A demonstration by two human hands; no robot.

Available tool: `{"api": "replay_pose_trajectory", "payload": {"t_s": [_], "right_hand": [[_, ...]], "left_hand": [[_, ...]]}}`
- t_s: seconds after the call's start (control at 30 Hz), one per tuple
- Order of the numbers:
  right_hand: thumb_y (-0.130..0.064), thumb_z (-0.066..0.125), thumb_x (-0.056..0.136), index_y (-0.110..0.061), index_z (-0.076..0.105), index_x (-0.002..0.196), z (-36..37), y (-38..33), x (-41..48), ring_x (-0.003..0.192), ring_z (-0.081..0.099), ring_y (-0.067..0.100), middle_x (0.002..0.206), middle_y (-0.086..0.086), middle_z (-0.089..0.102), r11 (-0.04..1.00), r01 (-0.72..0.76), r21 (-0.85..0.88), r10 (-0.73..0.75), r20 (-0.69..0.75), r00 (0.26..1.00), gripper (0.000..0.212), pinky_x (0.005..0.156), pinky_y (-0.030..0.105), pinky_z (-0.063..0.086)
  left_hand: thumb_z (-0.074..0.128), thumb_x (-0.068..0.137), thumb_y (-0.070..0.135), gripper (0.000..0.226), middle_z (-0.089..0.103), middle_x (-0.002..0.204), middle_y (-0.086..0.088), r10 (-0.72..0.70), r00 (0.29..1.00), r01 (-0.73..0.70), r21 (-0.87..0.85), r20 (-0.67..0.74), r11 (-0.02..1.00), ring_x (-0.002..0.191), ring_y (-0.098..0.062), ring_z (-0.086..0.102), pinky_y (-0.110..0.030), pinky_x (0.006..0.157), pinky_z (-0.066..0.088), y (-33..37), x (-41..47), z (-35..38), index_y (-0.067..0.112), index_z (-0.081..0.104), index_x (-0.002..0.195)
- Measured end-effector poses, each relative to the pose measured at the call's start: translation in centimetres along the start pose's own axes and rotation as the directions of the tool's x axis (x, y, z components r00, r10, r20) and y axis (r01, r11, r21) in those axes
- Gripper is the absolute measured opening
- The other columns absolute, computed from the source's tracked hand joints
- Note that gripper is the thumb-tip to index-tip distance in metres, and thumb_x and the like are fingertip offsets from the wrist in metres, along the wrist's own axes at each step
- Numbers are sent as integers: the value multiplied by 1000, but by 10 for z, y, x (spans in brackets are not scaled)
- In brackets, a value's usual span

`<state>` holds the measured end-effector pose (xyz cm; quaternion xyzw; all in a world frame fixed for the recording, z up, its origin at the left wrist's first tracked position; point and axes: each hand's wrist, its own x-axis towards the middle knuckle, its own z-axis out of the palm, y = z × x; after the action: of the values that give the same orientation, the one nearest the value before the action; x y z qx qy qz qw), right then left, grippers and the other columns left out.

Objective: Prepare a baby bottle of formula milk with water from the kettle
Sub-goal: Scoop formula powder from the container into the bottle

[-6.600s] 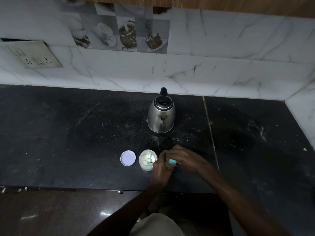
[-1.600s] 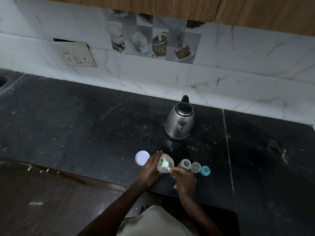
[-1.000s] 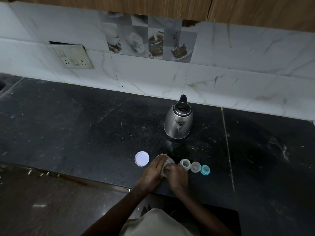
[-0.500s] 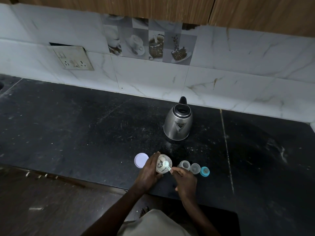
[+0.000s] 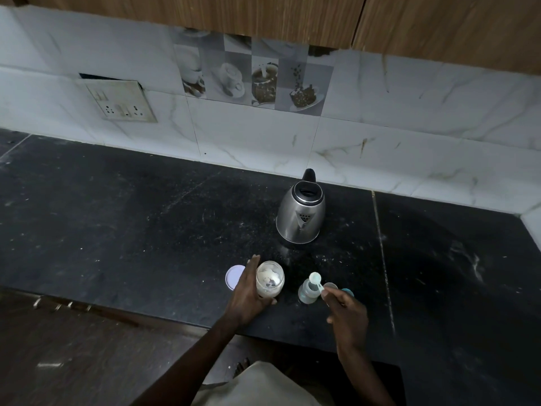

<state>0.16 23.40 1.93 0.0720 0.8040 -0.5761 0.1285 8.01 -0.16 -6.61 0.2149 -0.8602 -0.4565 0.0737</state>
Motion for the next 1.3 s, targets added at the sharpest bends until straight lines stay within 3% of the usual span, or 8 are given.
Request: {"api": "replay_pose_trajectory", "payload": {"t_s": [0.07,0.2,0.33,0.43,0.67,0.8,1.0,1.3], "right_hand": [[-25,79,92,-30,82,96,-8,2,1,57,68,8,87,-12,79,996,34,-87,-35,-12,999,7,53,24,54],[-20,79,91,-28,81,93,-9,11,3,67,70,4,82,-12,77,987,92,-131,-98,-42,994,8,52,31,60],[-18,79,92,-26,81,89,-2,22,6,73,71,2,80,-18,75,978,135,-158,-147,-66,987,9,58,44,62],[-18,78,93,-24,79,92,-2,33,10,75,71,7,84,-15,73,913,292,-284,-317,-44,948,6,59,43,61],[-16,75,93,-20,73,97,-1,32,1,63,68,22,93,-1,65,516,458,-723,-535,146,832,6,47,38,55],[-9,87,79,-14,73,111,-4,39,1,57,65,16,102,3,67,272,537,-799,-520,347,780,36,41,30,52],[-3,89,74,-9,71,119,-1,40,2,51,62,17,106,8,66,200,562,-803,-511,404,759,48,40,31,52],[-8,94,68,-9,71,123,-8,36,2,60,67,16,112,8,67,208,572,-793,-485,424,765,59,46,29,55]], "left_hand": [[95,70,29,119,23,172,-1,155,986,-150,75,-67,986,161,-12,13,-29,130,17,12,-5,1,11,23,163],[80,90,27,83,38,164,9,389,921,-387,97,2,917,152,-3,32,-23,124,29,60,-11,10,17,37,159],[72,93,23,89,34,167,8,289,939,-304,61,184,951,148,-7,40,-27,118,38,92,-8,32,22,20,165],[75,89,13,106,46,159,-4,191,949,-224,111,252,968,141,-17,48,-29,112,42,101,-3,46,22,4,167],[72,93,24,104,53,154,-3,56,966,-98,160,252,982,136,-19,55,-33,100,49,105,6,56,20,0,167],[72,93,21,102,58,148,-2,41,968,-87,180,246,980,131,-21,59,-31,97,48,102,6,56,18,2,167],[74,91,20,100,61,144,-8,37,974,-76,170,223,983,127,-25,61,-36,98,50,106,5,56,13,8,166],[74,91,20,99,60,145,-6,39,976,-74,161,215,984,129,-24,59,-32,100,47,109,3,54,12,11,166]]}}
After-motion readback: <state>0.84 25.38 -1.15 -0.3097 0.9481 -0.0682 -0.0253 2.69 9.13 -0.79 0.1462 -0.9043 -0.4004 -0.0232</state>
